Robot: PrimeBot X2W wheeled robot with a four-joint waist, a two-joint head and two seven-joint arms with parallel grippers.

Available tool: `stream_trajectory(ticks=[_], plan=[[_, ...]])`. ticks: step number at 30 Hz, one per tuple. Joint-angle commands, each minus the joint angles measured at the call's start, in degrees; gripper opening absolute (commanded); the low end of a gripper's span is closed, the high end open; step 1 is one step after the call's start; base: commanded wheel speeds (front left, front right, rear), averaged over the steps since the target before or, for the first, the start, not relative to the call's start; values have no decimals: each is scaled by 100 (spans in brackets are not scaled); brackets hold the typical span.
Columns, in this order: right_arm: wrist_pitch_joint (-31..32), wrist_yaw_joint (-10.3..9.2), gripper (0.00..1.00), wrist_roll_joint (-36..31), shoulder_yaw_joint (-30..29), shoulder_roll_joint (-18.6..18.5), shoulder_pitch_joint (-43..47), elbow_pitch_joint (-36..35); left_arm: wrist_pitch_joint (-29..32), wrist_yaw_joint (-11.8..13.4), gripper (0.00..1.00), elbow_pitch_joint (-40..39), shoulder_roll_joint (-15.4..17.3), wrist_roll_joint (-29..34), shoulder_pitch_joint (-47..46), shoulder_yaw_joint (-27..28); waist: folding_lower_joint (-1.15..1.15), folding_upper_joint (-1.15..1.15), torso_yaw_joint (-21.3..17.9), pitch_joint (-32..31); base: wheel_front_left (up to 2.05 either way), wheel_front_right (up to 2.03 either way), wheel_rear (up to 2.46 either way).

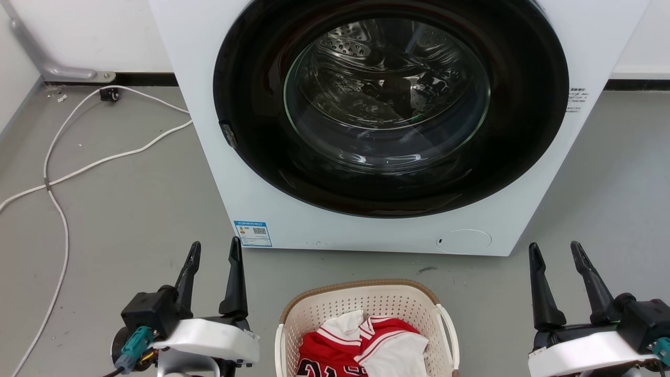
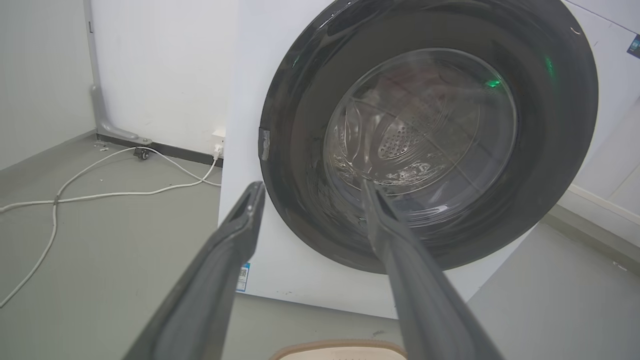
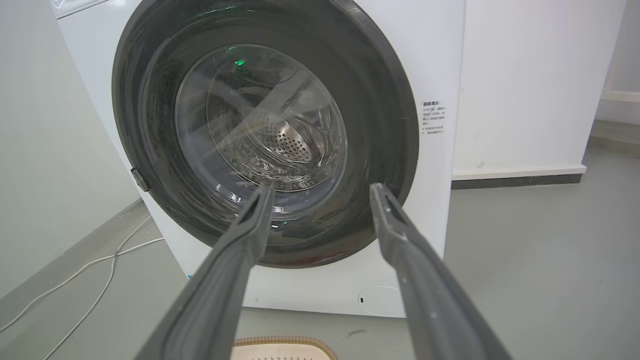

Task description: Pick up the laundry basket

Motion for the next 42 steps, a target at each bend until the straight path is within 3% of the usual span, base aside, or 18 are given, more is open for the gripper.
stream_trajectory(ticks=[1, 33, 42], plan=[[-46, -2, 100, -135, 8, -13, 17, -78, -52, 19, 100, -61, 12, 121, 34, -20, 0, 0, -1, 2, 0, 0, 0], [-397, -2, 100, -1510, 22, -13, 254, -44, -399, 243, 100, 60, 12, 1613, 219, -93, 0, 0, 25, 29, 0, 0, 0], [-392, -2, 100, -1447, -3, -12, 252, 45, -394, 263, 100, 139, 12, 1585, 238, -39, 0, 0, 24, 33, 0, 0, 0]])
